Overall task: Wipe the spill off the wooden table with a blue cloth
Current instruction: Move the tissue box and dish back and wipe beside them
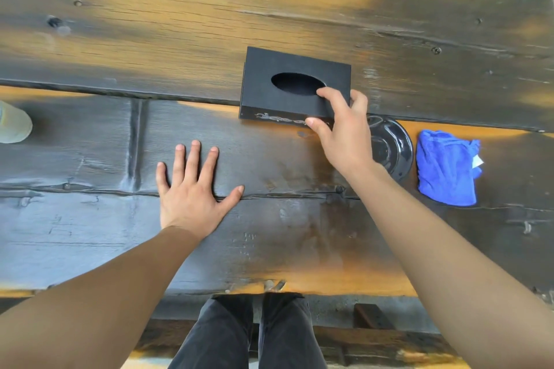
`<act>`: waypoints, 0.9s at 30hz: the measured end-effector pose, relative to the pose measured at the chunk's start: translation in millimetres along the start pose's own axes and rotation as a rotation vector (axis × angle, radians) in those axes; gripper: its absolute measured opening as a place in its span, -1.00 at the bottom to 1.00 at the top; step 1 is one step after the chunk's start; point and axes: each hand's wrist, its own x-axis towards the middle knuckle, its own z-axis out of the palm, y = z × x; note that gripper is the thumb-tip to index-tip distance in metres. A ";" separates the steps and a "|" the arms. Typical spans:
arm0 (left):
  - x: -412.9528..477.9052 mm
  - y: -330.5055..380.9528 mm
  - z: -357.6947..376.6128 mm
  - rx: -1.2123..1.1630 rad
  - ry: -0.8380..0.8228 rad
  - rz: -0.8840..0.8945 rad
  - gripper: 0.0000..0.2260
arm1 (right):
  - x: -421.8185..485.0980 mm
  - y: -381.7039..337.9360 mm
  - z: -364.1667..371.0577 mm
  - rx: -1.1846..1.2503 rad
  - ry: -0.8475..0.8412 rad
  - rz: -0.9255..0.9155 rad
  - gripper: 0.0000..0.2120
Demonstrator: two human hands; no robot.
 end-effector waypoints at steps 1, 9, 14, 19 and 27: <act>1.6 0.0 0.3 -0.003 0.001 -0.001 -0.19 | -8.7 1.5 1.0 -0.006 -0.006 0.005 -0.54; -2.5 -2.8 1.1 -0.039 0.027 -0.004 -0.27 | -70.2 7.4 11.1 -0.015 -0.041 0.016 -0.52; -2.7 -3.4 2.2 -0.048 0.031 -0.004 -0.28 | -85.3 9.6 12.8 -0.030 -0.041 0.029 -0.53; -3.2 -4.5 2.6 -0.065 0.033 0.000 -0.28 | -90.3 8.3 16.2 -0.068 -0.027 0.034 -0.53; -4.4 -4.8 2.8 -0.065 0.039 0.002 -0.28 | -89.9 9.1 22.2 -0.251 0.002 0.052 -0.50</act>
